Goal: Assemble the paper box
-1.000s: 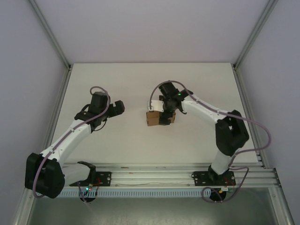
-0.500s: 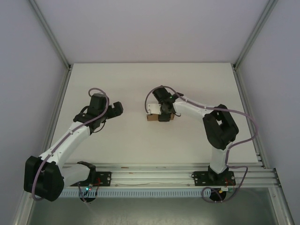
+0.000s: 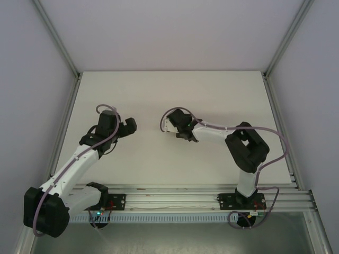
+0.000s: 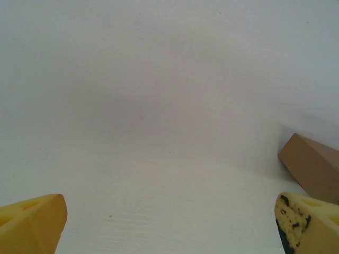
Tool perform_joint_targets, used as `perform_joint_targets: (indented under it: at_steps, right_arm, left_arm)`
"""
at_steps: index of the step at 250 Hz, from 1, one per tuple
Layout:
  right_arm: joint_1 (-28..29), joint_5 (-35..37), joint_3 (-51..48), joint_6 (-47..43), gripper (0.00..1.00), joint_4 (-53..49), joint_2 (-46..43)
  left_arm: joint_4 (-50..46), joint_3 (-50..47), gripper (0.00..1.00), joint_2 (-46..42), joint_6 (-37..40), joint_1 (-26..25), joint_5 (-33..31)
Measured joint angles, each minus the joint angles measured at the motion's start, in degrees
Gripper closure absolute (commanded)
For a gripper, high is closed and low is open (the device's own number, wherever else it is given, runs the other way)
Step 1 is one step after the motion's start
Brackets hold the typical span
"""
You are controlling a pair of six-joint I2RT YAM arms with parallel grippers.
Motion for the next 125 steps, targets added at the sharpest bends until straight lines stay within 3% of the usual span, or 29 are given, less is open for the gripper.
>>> perform_joint_targets:
  at_steps: [57, 125]
  right_arm:
    - [2.69, -4.57, -0.39, 6.64, 0.06, -7.72, -7.80]
    - [4.04, -10.21, -6.29, 12.46, 0.04, -12.09, -22.43]
  left_arm:
    - [0.07, -0.09, 0.00, -0.26, -0.35, 0.00, 0.33]
    - [1.16, -0.07, 0.00, -0.13, -0.28, 0.00, 0.20]
